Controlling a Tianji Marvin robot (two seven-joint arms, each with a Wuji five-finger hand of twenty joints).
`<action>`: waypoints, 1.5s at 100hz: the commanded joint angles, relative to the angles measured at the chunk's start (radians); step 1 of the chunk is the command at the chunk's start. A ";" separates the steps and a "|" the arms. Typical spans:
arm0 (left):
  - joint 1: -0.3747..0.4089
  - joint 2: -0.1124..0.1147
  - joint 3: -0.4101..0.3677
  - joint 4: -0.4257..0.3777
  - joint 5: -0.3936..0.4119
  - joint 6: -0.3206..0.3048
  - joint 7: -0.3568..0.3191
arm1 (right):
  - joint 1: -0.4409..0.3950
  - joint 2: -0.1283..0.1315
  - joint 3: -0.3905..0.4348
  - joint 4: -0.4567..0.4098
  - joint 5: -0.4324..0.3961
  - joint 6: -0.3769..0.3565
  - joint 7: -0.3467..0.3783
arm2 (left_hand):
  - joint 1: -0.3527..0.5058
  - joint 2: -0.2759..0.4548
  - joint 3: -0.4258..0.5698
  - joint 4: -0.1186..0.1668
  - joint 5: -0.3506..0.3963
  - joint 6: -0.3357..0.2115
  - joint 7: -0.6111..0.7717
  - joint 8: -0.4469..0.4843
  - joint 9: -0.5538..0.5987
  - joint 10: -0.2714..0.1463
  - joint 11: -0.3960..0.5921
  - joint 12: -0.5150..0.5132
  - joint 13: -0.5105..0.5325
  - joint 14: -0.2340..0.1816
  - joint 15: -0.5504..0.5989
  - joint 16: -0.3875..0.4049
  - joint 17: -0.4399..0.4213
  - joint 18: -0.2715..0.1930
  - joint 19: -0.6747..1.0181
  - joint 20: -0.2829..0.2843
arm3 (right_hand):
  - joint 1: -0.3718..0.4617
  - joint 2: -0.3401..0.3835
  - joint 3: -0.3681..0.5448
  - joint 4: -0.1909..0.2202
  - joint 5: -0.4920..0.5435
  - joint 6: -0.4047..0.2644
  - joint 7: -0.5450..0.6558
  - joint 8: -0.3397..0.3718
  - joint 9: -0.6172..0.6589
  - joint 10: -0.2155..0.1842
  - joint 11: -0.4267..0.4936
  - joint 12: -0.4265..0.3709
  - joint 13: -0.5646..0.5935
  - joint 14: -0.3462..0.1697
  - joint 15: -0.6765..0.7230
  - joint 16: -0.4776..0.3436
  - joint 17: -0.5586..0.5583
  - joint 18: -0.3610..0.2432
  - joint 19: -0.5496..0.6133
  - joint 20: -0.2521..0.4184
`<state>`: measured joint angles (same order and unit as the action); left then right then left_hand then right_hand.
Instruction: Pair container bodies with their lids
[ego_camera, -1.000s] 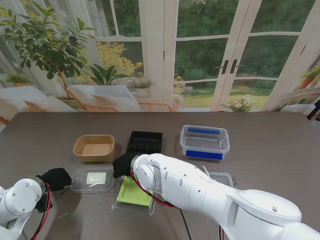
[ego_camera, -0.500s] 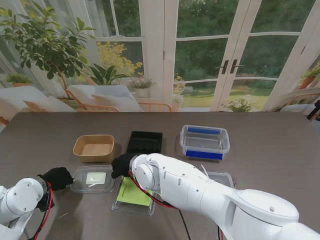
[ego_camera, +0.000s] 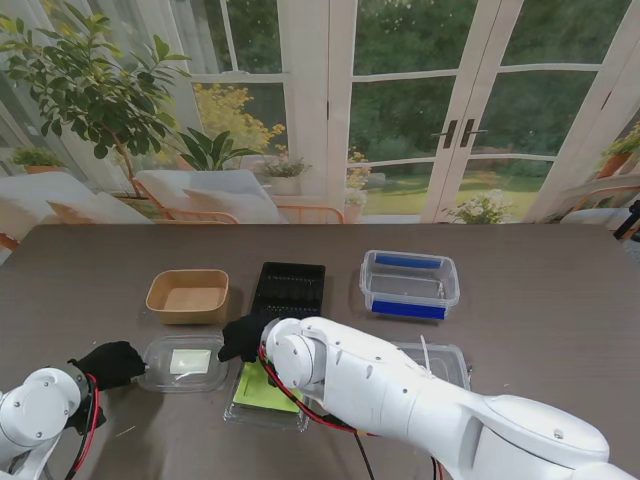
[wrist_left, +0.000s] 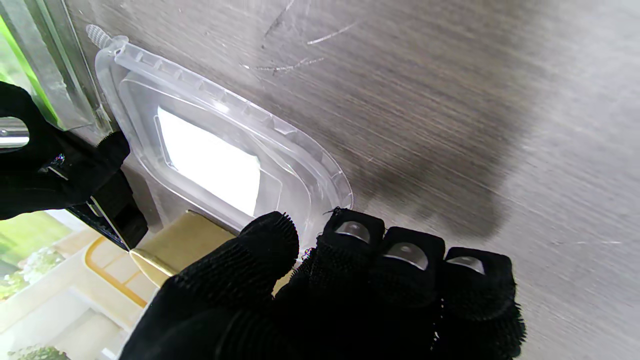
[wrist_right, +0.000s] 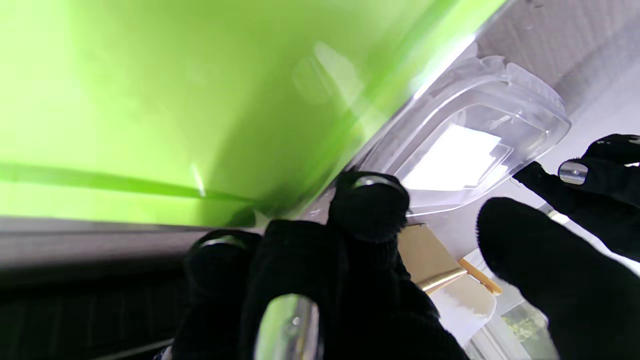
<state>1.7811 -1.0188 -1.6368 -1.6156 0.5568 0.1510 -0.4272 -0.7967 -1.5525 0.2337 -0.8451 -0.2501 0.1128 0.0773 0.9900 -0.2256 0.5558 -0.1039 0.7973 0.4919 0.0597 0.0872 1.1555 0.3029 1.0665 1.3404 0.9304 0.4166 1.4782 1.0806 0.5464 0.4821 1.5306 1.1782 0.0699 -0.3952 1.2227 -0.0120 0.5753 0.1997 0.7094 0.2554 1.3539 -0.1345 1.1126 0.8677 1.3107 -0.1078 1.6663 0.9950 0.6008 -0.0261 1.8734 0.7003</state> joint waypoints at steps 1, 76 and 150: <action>0.019 -0.010 -0.003 -0.029 -0.003 -0.013 -0.025 | -0.018 -0.002 -0.001 -0.030 0.001 -0.008 0.016 | -0.026 0.037 0.013 0.008 0.015 -0.102 0.027 0.010 0.011 0.014 0.002 0.012 0.001 0.050 0.031 0.007 -0.001 -0.011 0.067 0.008 | -0.026 0.013 -0.002 0.020 -0.038 -0.180 -0.050 -0.019 0.094 0.037 0.022 -0.005 0.012 -0.112 0.070 0.008 0.608 -0.013 0.206 0.026; 0.088 -0.019 -0.066 -0.085 -0.007 -0.047 0.007 | -0.041 0.043 0.035 -0.139 -0.003 0.016 -0.030 | -0.025 0.036 0.014 0.008 0.016 -0.100 0.027 0.010 0.009 0.018 -0.002 0.013 -0.002 0.051 0.028 0.008 -0.010 -0.013 0.058 0.011 | -0.020 0.007 0.011 0.013 -0.036 -0.173 -0.042 -0.016 0.094 0.045 0.027 -0.005 0.011 -0.098 0.075 0.006 0.607 0.002 0.209 0.026; 0.076 -0.016 -0.096 -0.142 -0.013 -0.094 -0.012 | -0.043 0.095 0.083 -0.268 -0.001 0.092 -0.043 | -0.025 0.036 0.013 0.007 0.016 -0.102 0.027 0.011 0.007 0.025 -0.011 0.011 -0.007 0.057 0.019 0.010 -0.020 -0.010 0.048 0.014 | -0.018 0.008 0.007 0.011 -0.029 -0.169 -0.050 -0.020 0.094 0.047 0.024 -0.007 0.011 -0.098 0.076 0.005 0.607 0.002 0.209 0.025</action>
<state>1.8688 -1.0319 -1.7403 -1.7366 0.5505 0.0678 -0.4149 -0.8425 -1.4492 0.3150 -1.0881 -0.2553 0.2026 0.0233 0.9899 -0.2256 0.5558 -0.1039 0.7980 0.4915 0.0750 0.0917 1.1564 0.3045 1.0563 1.3407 0.9293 0.4183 1.4778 1.0806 0.5398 0.4841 1.5307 1.1782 0.0699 -0.3952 1.2264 -0.0119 0.5756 0.2003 0.7095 0.2554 1.3539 -0.1346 1.1126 0.8677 1.3107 -0.1078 1.6685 0.9950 0.6008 -0.0261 1.8749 0.7003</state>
